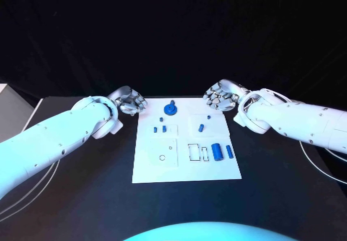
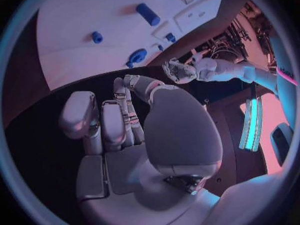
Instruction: Assemble the parts on the task board
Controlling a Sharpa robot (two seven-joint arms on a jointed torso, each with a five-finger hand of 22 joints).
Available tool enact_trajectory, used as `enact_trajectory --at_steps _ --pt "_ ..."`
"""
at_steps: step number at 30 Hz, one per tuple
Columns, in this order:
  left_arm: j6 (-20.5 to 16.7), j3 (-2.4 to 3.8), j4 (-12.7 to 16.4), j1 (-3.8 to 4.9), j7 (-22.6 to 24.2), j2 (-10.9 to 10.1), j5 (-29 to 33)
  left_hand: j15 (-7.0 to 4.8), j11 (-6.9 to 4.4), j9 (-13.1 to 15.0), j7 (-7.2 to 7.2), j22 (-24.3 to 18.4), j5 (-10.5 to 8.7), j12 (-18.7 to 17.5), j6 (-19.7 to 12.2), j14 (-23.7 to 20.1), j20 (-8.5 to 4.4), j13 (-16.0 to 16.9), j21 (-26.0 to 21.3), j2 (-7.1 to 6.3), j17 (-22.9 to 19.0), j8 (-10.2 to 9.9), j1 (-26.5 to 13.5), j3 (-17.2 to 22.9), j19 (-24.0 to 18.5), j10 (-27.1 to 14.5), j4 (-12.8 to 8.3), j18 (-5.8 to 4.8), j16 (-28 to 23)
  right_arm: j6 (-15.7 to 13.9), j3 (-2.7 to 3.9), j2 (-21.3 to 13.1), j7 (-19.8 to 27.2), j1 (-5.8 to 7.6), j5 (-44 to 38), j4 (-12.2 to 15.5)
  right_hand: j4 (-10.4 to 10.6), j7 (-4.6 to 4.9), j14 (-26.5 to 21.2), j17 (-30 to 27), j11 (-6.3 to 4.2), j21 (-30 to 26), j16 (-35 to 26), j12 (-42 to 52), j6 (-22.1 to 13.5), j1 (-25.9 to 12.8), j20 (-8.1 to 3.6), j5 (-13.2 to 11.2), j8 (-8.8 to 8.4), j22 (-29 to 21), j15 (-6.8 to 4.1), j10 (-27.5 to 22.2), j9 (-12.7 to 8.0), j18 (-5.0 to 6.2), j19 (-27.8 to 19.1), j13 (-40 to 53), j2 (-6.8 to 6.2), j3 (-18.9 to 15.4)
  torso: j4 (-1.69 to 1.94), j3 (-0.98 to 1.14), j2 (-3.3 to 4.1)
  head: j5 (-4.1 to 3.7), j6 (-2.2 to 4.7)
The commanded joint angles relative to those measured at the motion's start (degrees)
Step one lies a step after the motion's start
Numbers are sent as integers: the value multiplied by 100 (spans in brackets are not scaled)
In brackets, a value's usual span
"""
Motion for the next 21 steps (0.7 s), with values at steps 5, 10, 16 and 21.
enact_trajectory --at_steps 5,10,16,21 --pt "-200 215 789 -284 875 -630 2853 47 44 -28 62 -226 18 -57 -42 -243 42 -135 -346 -15 -251 63 -67 -108 -125 -21 77 79 -380 292 1 -36 -767 -82 -1814 29 -6 -1 300 -23 49 71 81 -60 27 -91 -8 -135 -54 94 2 -244 12 -49 65 -102 -152 3 32 -28 -25 -143 49" --pt "-183 412 1409 -559 1070 -1040 3388 54 50 -33 66 -268 20 -59 -43 -292 50 -158 -414 -2 -293 75 -56 -129 -147 -18 83 78 -447 367 1 -45 -1012 -142 -2239 90 16 -16 295 -10 59 174 158 -50 -10 -154 13 -179 -84 190 12 -356 12 -54 53 -153 -222 -8 47 -53 -38 -221 47" --pt "-252 599 1964 -842 1198 -1396 3639 54 52 -33 73 -283 19 -54 -34 -303 51 -165 -435 12 -308 85 -45 -136 -149 -8 84 79 -470 494 1 -32 -1203 -213 -2554 133 28 -13 285 -29 78 186 196 -55 -19 -209 37 -168 -97 219 28 -484 14 -46 29 -202 -268 -51 39 -37 -28 -213 55" --pt "-320 699 2182 -953 1297 -1538 3755 56 54 -33 76 -293 20 -52 -29 -311 52 -170 -449 20 -320 91 -36 -140 -150 -4 82 79 -486 533 1 -8 -1340 -266 -2745 127 28 -8 275 -45 91 201 220 -48 -34 -257 58 -171 -112 243 42 -559 12 -42 13 -231 -281 -124 33 -44 -21 -202 62"
